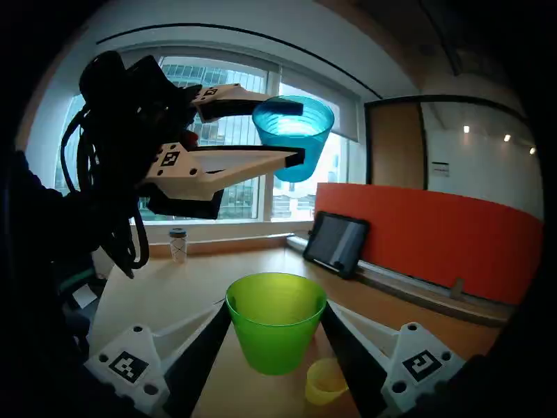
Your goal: Pour water
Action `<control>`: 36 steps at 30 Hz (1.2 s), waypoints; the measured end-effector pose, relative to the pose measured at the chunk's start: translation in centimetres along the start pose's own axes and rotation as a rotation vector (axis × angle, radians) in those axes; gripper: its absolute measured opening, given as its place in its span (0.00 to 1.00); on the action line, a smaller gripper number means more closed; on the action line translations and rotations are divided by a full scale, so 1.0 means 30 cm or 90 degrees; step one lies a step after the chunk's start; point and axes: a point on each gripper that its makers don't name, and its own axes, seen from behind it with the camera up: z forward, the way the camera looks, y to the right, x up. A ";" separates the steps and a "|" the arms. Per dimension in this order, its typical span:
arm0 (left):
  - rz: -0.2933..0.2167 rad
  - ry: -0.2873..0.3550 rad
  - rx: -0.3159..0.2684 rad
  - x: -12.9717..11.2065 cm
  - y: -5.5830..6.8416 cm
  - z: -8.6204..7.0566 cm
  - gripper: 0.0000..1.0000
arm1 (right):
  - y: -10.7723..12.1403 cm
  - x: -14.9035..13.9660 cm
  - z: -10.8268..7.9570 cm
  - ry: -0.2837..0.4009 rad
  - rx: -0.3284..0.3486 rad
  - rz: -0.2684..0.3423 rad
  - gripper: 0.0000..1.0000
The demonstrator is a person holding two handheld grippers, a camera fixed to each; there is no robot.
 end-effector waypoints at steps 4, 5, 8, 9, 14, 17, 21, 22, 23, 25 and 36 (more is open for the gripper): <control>0.022 0.005 0.004 0.019 -0.008 -0.002 0.86 | 0.005 0.006 -0.003 0.003 -0.001 0.002 0.91; 0.029 0.006 0.005 0.024 -0.010 -0.002 0.86 | 0.006 0.007 -0.004 0.004 -0.001 0.002 0.91; 0.046 0.007 0.008 0.033 -0.013 -0.001 0.85 | 0.007 0.009 -0.007 0.006 -0.002 0.003 0.91; 0.052 0.007 0.009 0.036 -0.013 -0.001 0.85 | 0.008 0.009 -0.009 0.007 -0.002 0.003 0.91; 0.074 0.008 0.014 0.044 -0.015 0.000 0.86 | 0.008 0.011 -0.015 0.008 -0.002 0.001 0.91; 0.084 0.008 0.016 0.046 -0.018 -0.001 0.86 | 0.008 0.012 -0.019 0.008 -0.002 0.000 0.91; 0.099 0.009 0.018 0.050 -0.023 -0.002 0.85 | 0.010 0.013 -0.024 0.008 -0.003 -0.001 0.91; 0.102 0.009 0.019 0.051 -0.024 -0.003 0.86 | 0.010 0.013 -0.024 0.008 -0.003 -0.001 0.91; 0.106 0.009 0.020 0.052 -0.025 -0.003 0.86 | 0.011 0.014 -0.025 0.008 -0.004 -0.001 0.91; 0.112 0.009 0.021 0.053 -0.023 -0.003 0.86 | 0.012 0.014 -0.026 0.009 -0.004 -0.002 0.91; 0.136 0.009 0.026 0.051 -0.008 -0.006 0.86 | 0.013 0.019 -0.031 0.010 -0.006 -0.005 0.91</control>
